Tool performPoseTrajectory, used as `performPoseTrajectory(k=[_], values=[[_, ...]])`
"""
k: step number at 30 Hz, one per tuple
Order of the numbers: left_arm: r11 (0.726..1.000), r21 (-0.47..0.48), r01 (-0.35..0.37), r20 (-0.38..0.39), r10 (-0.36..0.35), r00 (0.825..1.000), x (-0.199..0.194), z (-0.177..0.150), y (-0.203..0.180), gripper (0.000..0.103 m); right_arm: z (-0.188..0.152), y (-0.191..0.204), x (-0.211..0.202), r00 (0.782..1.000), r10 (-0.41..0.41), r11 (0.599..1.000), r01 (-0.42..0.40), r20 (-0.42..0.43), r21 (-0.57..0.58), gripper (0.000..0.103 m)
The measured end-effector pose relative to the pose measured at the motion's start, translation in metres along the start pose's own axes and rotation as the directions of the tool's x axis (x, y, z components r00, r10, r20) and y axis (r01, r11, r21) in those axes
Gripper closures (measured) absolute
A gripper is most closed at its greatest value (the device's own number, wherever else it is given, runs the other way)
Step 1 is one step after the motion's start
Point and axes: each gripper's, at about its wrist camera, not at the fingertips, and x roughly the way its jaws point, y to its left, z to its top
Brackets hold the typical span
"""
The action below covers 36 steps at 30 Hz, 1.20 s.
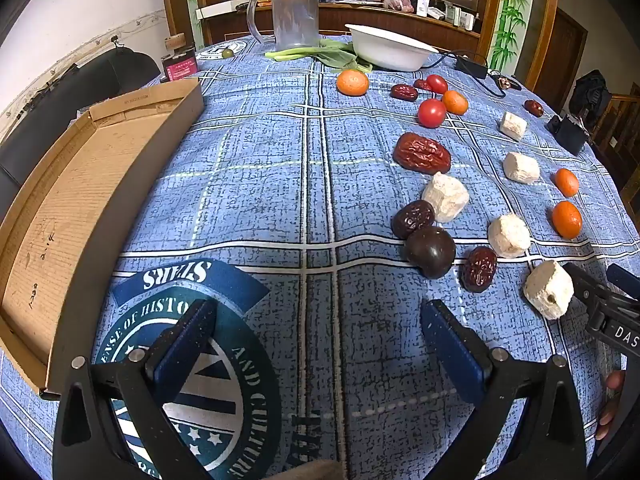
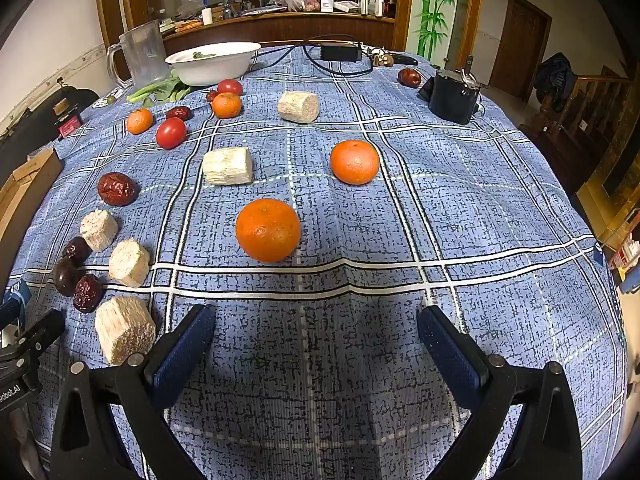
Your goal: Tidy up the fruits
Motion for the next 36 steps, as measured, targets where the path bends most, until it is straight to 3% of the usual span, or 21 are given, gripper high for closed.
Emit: performPoseTrajectory(k=[28, 36], values=[[1.0, -0.002, -0.005, 0.0, 0.005, 1.0, -0.0001, -0.0002, 0.0001, 0.0, 0.0001, 0.0002, -0.0001, 1.0, 0.0, 1.0, 0.0, 0.0, 0.0, 0.001], [1.0, 0.019, 0.007, -0.034, -0.007, 0.999, 0.0014, 0.0042, 0.0048, 0.0, 0.0002, -0.0001, -0.0001, 1.0, 0.0, 1.0, 0.0, 0.0, 0.0, 0.001]])
